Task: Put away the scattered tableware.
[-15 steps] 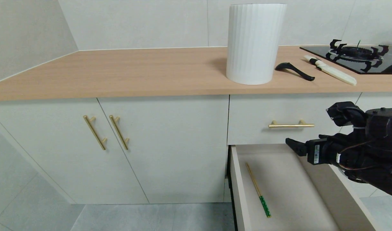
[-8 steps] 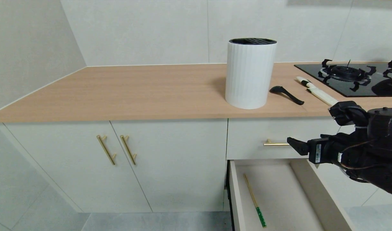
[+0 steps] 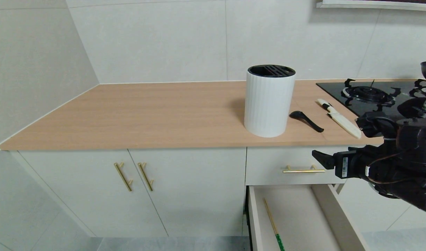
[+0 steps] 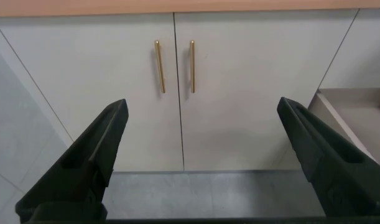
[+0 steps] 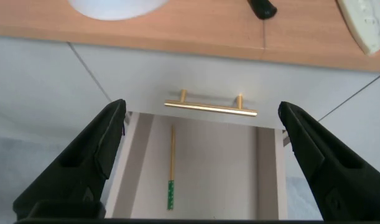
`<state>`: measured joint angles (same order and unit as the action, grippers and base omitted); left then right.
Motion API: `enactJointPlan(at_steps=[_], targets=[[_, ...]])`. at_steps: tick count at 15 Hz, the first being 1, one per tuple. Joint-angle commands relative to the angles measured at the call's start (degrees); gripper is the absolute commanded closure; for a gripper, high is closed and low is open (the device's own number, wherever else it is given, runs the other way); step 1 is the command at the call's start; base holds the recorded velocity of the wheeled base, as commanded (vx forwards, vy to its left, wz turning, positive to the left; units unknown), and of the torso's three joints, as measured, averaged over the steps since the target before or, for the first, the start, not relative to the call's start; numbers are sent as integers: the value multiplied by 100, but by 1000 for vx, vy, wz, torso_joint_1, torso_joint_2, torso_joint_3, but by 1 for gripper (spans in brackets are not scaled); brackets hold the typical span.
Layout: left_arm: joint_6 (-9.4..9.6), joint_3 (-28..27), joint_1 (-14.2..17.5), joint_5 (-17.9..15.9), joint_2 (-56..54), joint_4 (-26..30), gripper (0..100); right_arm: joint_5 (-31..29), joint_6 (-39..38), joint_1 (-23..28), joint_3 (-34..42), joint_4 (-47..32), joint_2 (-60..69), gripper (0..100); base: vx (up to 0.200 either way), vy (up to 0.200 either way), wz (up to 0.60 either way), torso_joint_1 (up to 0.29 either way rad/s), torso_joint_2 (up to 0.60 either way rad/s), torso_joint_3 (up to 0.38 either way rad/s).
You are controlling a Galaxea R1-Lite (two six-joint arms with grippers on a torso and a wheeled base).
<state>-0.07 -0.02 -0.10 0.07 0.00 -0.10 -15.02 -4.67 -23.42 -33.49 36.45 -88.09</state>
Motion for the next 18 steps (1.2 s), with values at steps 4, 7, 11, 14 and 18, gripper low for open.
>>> enactJointPlan(at_steps=[4, 7, 11, 14, 18], targets=[[-1, 2, 1, 1, 0, 1, 0, 60, -8, 109, -17, 11, -86, 0, 0, 0, 0, 22, -41, -26], [-1, 2, 1, 1, 0, 1, 0, 184, 1, 250, -237, 2, -103, 0, 0, 0, 0, 0, 0, 0], [-1, 2, 1, 1, 0, 1, 0, 632, 54, 874, -1775, -868, -692, 0, 0, 0, 0, 0, 0, 0], [-1, 2, 1, 1, 0, 1, 0, 1300, 89, 1129, -2883, -1940, -1017, 0, 0, 0, 0, 0, 0, 0], [-1, 2, 1, 1, 0, 1, 0, 1414, 247, 1252, -3806, -2643, -1501, 0, 0, 0, 0, 0, 0, 0]])
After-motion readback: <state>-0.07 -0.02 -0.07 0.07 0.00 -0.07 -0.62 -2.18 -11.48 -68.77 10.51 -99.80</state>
